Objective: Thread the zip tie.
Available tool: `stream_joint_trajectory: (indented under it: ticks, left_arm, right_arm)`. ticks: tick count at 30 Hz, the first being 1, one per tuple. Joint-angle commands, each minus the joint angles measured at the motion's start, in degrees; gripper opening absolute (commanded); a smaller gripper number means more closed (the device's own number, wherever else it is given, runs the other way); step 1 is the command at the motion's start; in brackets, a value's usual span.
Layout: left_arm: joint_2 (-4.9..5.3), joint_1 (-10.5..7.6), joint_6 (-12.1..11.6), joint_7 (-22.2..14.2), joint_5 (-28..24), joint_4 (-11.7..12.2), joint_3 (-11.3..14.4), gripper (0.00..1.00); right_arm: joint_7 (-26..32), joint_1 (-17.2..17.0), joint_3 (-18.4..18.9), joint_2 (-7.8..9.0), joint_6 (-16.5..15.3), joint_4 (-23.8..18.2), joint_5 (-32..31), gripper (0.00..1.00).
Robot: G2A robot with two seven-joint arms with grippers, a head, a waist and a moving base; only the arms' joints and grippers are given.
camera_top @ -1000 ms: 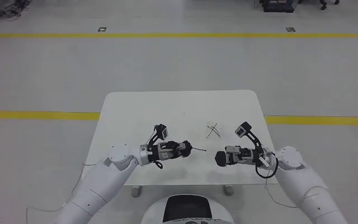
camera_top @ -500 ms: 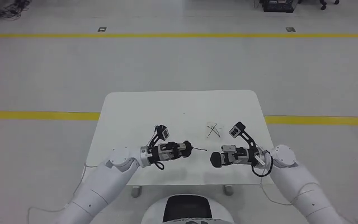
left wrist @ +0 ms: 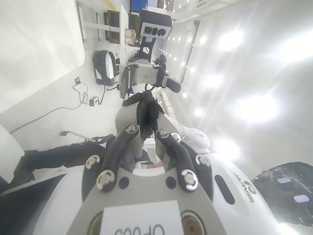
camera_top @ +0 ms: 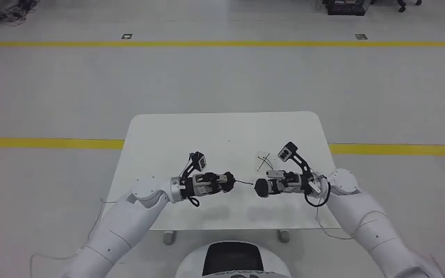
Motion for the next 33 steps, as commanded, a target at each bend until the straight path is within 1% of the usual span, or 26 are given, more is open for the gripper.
stream_joint_trajectory:
  ticks: [1,3,7,11,14,15,18,20,22,23,25,33]
  left_arm:
    - [0.0,0.0,0.0,0.0,0.0,0.0,0.0,0.0]
    - [0.0,0.0,0.0,0.0,0.0,0.0,0.0,0.0]
    - [0.0,0.0,0.0,0.0,0.0,0.0,0.0,0.0]
    - [0.0,0.0,0.0,0.0,0.0,0.0,0.0,0.0]
    - [0.0,0.0,0.0,0.0,0.0,0.0,0.0,0.0]
    - [0.0,0.0,0.0,0.0,0.0,0.0,0.0,0.0]
    - [0.0,0.0,0.0,0.0,0.0,0.0,0.0,0.0]
    - [0.0,0.0,0.0,0.0,0.0,0.0,0.0,0.0]
    - [0.0,0.0,0.0,0.0,0.0,0.0,0.0,0.0]
    - [0.0,0.0,0.0,0.0,0.0,0.0,0.0,0.0]
    - [0.0,0.0,0.0,0.0,0.0,0.0,0.0,0.0]
    - [0.0,0.0,0.0,0.0,0.0,0.0,0.0,0.0]
  right_arm:
    - [0.1,0.5,-0.5,-0.23,0.0,0.5,-0.2,0.47]
    - [0.1,0.7,-0.9,-0.46,0.0,1.0,-0.7,0.44]
    - [0.1,0.7,-1.4,-0.87,0.0,1.7,-1.4,0.44]
    - [0.1,0.5,-1.2,-1.26,0.0,2.0,-1.9,0.44]
    - [0.1,0.4,-0.6,-1.51,0.0,2.1,-2.6,0.42]
    - [0.1,0.3,-0.4,-1.58,0.0,2.0,-3.0,0.4]
    - [-0.5,0.0,0.4,-1.82,0.0,1.5,-4.7,0.39]
    - [-1.2,-0.4,0.9,-2.02,0.0,0.9,-5.8,0.36]
    - [-1.6,-0.6,1.2,-2.21,0.0,0.6,-6.4,0.35]
    - [-1.8,-0.7,1.4,-2.34,0.0,0.3,-6.8,0.33]
    - [-2.2,-0.9,1.7,-2.54,0.0,0.0,-7.4,0.33]
    - [-2.8,-1.7,3.0,-3.34,0.0,-1.4,-9.3,0.25]
